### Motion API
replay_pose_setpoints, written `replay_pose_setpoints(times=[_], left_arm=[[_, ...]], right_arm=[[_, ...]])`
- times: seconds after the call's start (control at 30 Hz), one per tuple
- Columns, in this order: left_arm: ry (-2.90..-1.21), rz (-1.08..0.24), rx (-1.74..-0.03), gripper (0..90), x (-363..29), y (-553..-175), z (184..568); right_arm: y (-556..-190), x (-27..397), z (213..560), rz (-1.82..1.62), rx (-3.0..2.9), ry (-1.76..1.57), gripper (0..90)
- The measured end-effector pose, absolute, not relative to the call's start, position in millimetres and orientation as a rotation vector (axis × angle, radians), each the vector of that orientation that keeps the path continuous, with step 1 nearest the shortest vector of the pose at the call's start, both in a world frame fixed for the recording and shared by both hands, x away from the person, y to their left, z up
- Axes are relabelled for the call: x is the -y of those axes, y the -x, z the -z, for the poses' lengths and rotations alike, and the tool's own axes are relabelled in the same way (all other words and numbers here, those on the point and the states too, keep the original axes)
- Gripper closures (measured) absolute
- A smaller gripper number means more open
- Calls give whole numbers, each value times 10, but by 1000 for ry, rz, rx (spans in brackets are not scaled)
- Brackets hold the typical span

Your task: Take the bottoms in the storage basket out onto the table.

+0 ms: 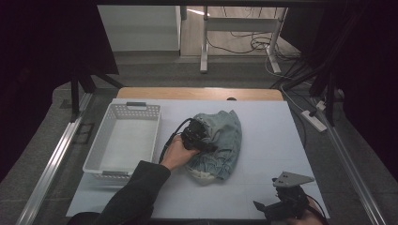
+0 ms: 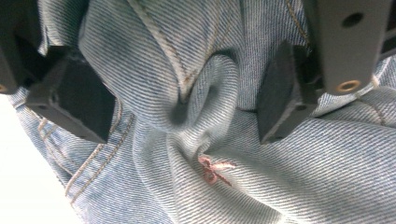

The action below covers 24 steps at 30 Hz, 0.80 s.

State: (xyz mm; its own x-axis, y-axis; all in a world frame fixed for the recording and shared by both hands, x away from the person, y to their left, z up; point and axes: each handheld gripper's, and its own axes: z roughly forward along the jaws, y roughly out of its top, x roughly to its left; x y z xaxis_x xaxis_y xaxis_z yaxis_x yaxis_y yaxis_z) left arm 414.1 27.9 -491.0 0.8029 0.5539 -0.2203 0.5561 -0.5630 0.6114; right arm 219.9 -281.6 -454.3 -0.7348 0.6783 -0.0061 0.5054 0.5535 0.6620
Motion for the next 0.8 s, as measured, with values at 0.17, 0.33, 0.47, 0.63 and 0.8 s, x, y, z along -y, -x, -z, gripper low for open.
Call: replay_pose_setpoints(times=[0.17, 0.33, 0.47, 0.63, 0.8], left_arm=[[-2254, 1, -796, 117, -294, -4123, 4829], [-2252, -6, -749, 43, -292, -4079, 4810], [-2236, 19, -707, 14, -294, -4067, 4810], [-2232, 54, -692, 0, -300, -4066, 4825], [-2202, 75, -682, 0, -311, -4055, 4824]], right_arm=[[-2197, 2816, 4545, -959, -2529, -982, 0], [-2192, 2814, 4544, -958, -2529, -976, 0], [-2190, 2814, 4542, -961, -2527, -972, 0], [-2185, 2820, 4538, -972, -2524, -970, 0], [-2179, 2818, 4537, -970, -2524, -959, 0]])
